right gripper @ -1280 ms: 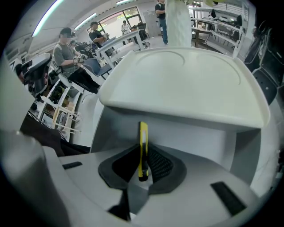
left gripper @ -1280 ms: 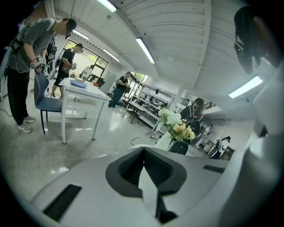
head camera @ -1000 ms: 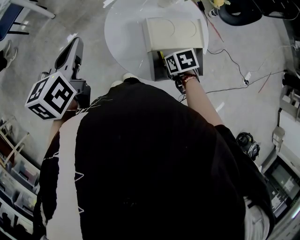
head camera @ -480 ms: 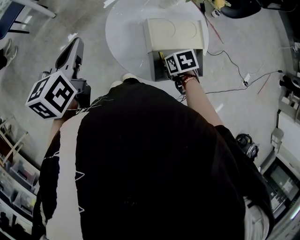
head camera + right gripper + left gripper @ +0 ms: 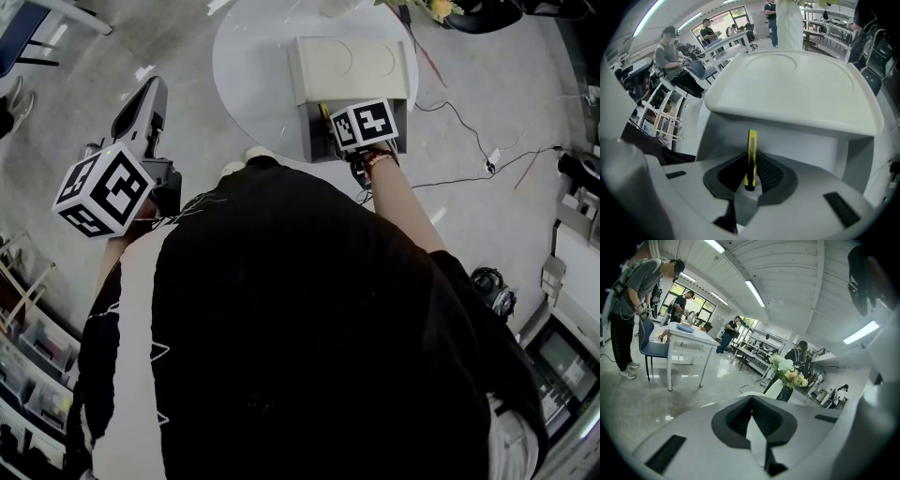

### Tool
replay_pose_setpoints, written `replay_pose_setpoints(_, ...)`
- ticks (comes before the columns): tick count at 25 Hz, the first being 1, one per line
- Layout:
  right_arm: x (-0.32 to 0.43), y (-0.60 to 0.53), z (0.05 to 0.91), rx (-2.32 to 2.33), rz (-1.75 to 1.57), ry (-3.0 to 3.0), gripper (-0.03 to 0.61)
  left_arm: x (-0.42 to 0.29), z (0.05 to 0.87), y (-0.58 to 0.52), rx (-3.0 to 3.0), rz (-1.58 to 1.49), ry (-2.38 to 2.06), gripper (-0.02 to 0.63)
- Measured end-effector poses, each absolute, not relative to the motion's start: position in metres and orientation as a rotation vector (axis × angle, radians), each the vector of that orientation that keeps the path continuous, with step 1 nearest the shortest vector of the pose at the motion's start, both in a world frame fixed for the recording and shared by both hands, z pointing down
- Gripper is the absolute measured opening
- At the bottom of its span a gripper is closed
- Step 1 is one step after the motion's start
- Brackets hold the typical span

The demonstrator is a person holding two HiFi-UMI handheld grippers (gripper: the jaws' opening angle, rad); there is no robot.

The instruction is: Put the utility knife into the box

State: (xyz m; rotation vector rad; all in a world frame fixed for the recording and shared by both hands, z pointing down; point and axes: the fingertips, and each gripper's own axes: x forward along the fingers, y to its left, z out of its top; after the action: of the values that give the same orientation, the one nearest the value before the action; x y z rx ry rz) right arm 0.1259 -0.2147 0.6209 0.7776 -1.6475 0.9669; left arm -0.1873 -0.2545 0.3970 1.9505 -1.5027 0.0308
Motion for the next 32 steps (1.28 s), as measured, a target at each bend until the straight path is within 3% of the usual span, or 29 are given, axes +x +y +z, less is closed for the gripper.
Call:
replay_pose_setpoints(25, 0.125, -0.215, 0.622, 0.877, 0.984, -1.585, 0.103, -0.203, 0.401, -0.250, 1.961, 0.037, -1.478, 0.012)
replay_pose_setpoints(28, 0.124, -0.218, 0.620, 0.940, 1.016, -1.584, 0.158, -0.206, 0.401, -0.250, 1.968, 0.037, -1.466, 0.012)
replay_pose_setpoints(32, 0.123, -0.222, 0.617, 1.003, 1.020, -1.580, 0.156, -0.211, 0.399, -0.252, 1.989, 0.036, -1.455, 0.012)
